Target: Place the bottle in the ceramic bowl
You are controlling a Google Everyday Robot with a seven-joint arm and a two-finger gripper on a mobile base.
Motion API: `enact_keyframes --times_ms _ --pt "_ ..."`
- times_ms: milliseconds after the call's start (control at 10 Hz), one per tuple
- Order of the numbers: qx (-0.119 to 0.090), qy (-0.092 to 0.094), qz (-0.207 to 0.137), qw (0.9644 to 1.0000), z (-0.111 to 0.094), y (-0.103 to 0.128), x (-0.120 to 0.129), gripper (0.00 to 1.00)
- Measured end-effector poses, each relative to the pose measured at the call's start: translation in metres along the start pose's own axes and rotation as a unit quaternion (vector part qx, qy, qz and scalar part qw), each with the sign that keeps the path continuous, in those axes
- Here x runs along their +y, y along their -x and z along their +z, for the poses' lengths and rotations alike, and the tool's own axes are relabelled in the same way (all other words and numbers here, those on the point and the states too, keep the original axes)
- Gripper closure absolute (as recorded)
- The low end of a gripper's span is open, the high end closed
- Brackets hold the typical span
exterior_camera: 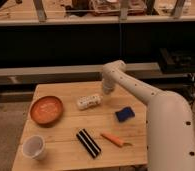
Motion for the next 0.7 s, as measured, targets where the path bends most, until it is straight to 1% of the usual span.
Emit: enact_keyframes --times_ms 100,200,300,500,600,700 --pt "0.001 -0.001 -0.003 1.0000 -0.005 0.005 -0.003 0.89" --pt "0.001 -0.001 -0.007 1.0000 -0.005 0.005 -0.005 0.88" --pt "0.001 -0.002 -0.008 1.0000 -0.002 0.002 -0.007 0.83" --pt "-0.001 -0.003 -0.011 0.9999 0.017 -0.002 -0.008 0.63" --pt "-0.001 -0.003 -0.013 0.9999 0.023 0.000 -0.010 0.52" --pt "-0.003 -0.004 -0.017 0.9998 0.025 0.003 -0.016 0.43"
